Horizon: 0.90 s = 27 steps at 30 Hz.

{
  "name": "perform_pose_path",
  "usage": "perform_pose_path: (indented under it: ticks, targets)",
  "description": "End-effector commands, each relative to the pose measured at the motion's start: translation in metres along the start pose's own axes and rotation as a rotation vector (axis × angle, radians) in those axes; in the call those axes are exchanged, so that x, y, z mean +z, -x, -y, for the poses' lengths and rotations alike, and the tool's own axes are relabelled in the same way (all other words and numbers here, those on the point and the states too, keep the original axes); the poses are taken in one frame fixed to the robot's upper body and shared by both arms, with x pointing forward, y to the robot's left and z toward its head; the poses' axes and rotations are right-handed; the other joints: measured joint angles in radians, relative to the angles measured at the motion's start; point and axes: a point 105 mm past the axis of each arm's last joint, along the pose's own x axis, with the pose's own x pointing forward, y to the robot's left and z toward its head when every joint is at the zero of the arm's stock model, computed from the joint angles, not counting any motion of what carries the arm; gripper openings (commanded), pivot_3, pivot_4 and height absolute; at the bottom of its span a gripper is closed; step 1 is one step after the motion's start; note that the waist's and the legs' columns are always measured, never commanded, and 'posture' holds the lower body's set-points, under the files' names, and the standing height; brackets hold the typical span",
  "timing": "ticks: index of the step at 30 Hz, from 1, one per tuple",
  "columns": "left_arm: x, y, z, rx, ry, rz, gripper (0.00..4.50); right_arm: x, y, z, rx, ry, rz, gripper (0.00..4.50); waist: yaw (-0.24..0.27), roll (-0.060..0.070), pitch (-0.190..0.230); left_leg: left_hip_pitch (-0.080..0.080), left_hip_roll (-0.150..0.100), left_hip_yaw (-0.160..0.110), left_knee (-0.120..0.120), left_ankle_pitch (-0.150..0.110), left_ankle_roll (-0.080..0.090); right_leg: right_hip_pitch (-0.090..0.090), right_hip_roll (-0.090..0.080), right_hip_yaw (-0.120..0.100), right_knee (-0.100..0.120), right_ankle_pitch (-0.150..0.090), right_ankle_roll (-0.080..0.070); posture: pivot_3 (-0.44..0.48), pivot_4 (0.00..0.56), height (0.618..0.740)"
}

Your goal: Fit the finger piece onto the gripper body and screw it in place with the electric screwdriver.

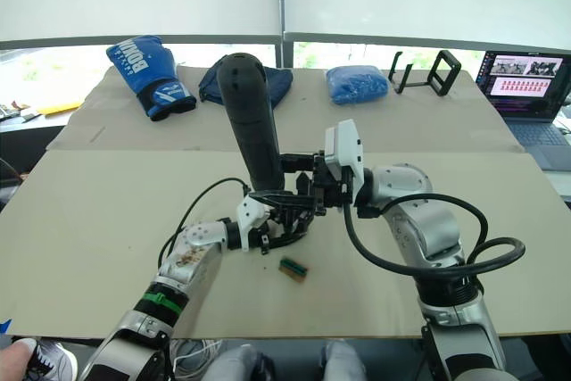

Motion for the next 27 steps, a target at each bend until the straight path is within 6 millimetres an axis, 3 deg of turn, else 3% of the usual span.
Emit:
perform_pose_path:
  ticks: [1, 27]
  targets:
    - [-0.012, -0.003, 0.01, -0.03, 0.042, -0.035, 2.3, 0.014, -0.001, -0.001, 0.008, 0.071, 0.027, 1.91, 0.0, 0.0, 0.0, 0.0, 0.0, 0.0, 0.0, 0.0, 0.0, 0.0, 0.0, 0.0, 0.0, 0.0, 0.0, 0.0, 0.15, 0.74]
    - [-0.013, -0.003, 0.01, -0.025, 0.043, -0.034, 2.3, 0.023, -0.003, 0.005, 0.028, 0.094, 0.002, 1.91, 0.002, 0.0, 0.0, 0.0, 0.0, 0.0, 0.0, 0.0, 0.0, 0.0, 0.0, 0.0, 0.0, 0.0, 0.0, 0.0, 0.15, 0.74]
